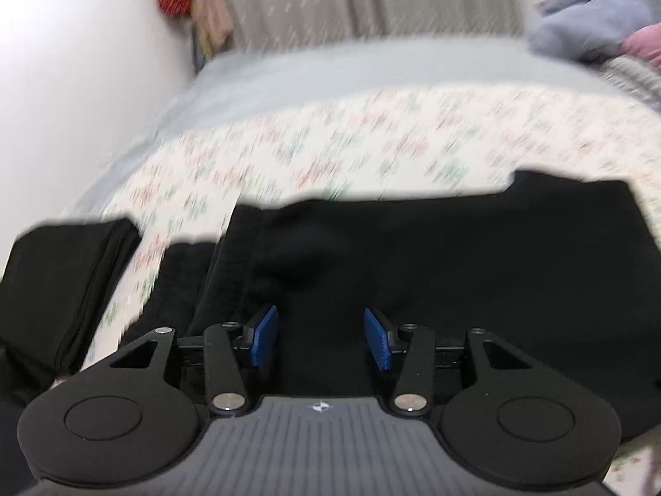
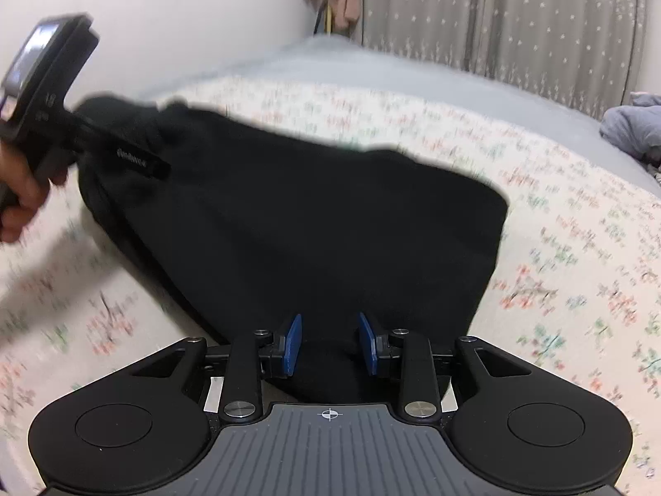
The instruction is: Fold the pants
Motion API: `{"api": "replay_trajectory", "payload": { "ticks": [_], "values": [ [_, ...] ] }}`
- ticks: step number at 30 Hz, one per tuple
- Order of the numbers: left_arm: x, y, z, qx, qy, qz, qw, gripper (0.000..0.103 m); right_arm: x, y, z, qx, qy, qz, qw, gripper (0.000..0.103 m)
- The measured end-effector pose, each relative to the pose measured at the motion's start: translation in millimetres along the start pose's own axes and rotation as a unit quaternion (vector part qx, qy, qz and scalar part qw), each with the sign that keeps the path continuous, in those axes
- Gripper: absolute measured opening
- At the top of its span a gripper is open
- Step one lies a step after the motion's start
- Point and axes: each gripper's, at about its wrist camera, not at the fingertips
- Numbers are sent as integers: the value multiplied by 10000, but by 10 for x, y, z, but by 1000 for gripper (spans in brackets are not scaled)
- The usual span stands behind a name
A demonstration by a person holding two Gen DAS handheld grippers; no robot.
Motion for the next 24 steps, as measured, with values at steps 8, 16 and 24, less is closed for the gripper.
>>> {"api": "replay_trajectory", "payload": {
  "ticks": [8, 16, 24],
  "values": [
    [51, 437, -201, -662, 287, 188, 9972, 74, -47, 172, -173, -260, -104, -179, 9994, 31],
    [-45, 408, -165, -722, 147, 93, 9972, 74, 165, -34, -8, -641, -157, 370, 9971, 33],
    [89, 15, -21, -269, -69, -69, 9996, 74, 846, -426, -71, -258, 1071, 932, 9895, 66]
  ]
}}
Point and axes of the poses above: each gripper's, at about its wrist camera, not at the fingertips, and y roughly the way its jaws point, x to its right, z to its top, and after that the axes turned 3 degrees about x, right-handed
